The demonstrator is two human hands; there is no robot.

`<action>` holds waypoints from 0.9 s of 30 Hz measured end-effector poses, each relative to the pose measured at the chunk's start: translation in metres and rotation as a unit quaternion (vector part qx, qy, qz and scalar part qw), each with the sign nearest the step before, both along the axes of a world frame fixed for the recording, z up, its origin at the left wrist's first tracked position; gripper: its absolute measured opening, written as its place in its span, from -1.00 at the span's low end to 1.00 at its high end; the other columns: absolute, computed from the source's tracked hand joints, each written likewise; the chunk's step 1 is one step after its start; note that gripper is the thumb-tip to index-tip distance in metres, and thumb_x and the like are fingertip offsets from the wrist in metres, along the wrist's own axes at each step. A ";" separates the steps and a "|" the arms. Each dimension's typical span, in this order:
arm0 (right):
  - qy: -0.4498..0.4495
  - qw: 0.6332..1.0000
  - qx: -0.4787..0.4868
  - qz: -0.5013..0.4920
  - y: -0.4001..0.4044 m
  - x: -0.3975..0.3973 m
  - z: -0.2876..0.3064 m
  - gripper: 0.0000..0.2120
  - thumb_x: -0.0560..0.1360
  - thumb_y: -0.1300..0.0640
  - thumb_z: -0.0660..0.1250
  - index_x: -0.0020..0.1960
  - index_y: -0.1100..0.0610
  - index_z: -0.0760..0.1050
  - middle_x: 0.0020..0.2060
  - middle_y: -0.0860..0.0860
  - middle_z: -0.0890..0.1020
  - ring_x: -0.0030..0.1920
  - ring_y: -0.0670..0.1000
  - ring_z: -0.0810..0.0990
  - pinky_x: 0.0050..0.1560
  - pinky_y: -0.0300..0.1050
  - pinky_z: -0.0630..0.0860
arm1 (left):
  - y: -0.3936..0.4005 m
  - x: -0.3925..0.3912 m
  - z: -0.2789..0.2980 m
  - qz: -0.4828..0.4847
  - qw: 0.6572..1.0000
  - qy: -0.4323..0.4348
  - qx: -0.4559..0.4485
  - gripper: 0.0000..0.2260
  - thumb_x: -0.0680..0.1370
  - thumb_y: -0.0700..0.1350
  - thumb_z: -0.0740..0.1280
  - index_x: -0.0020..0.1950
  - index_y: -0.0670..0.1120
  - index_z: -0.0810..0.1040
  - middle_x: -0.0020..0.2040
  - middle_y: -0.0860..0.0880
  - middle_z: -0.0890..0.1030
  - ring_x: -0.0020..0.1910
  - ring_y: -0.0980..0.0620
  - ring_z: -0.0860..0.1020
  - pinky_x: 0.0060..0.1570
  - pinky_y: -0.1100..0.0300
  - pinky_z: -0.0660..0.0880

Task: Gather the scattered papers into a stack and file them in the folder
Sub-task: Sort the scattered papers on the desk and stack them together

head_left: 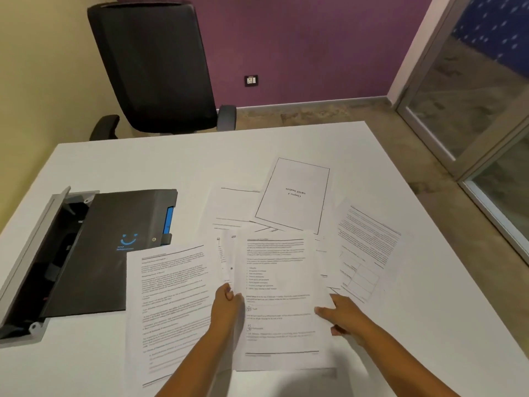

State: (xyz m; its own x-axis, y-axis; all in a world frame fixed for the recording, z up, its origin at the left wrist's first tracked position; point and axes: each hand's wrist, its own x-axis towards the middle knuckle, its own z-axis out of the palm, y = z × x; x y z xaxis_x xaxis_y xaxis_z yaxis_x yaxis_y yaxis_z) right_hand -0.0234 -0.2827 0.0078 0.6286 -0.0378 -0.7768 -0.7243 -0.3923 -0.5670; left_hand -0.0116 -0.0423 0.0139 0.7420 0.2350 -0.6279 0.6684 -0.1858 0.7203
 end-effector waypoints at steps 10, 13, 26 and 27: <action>-0.024 0.992 0.022 0.125 -0.013 -0.009 0.025 -0.69 0.43 0.18 0.38 0.15 -0.02 0.48 0.09 -0.11 0.61 0.05 -0.09 0.59 0.13 -0.21 0.49 | 0.005 -0.013 0.019 -0.045 0.995 -0.083 -0.032 -0.80 0.54 -0.28 0.25 0.11 -0.05 0.47 -0.11 0.10 0.57 -0.15 0.16 0.55 -0.35 0.44 0.47; -0.040 0.988 0.038 0.146 -0.007 -0.009 0.027 -0.68 0.40 0.19 0.40 0.11 -0.05 0.50 0.02 -0.13 0.64 0.02 -0.13 0.61 0.10 -0.23 0.53 | 0.019 -0.013 0.032 -0.050 0.991 -0.123 -0.022 -0.80 0.53 -0.26 0.27 0.08 -0.01 0.48 -0.12 0.18 0.56 -0.12 0.21 0.54 -0.26 0.46 0.50; -0.337 0.939 0.066 0.031 0.038 0.027 0.064 -0.70 0.43 0.36 0.37 0.03 -0.01 0.51 -0.30 -0.36 0.63 -0.22 -0.38 0.58 -0.21 -0.53 0.45 | 0.021 0.014 0.075 0.061 0.965 -0.247 -0.069 -0.78 0.47 -0.22 0.36 0.10 -0.11 0.51 -0.08 -0.01 0.61 -0.08 0.01 0.56 -0.05 0.20 0.50; -0.340 0.937 0.073 0.022 0.038 0.028 0.065 -0.67 0.42 0.33 0.39 0.14 0.08 0.51 -0.25 -0.30 0.65 -0.19 -0.33 0.60 -0.20 -0.51 0.46 | 0.020 0.015 0.077 0.051 0.963 -0.254 -0.075 -0.79 0.47 -0.23 0.37 0.08 -0.08 0.51 -0.10 0.04 0.60 -0.09 0.07 0.57 -0.12 0.29 0.52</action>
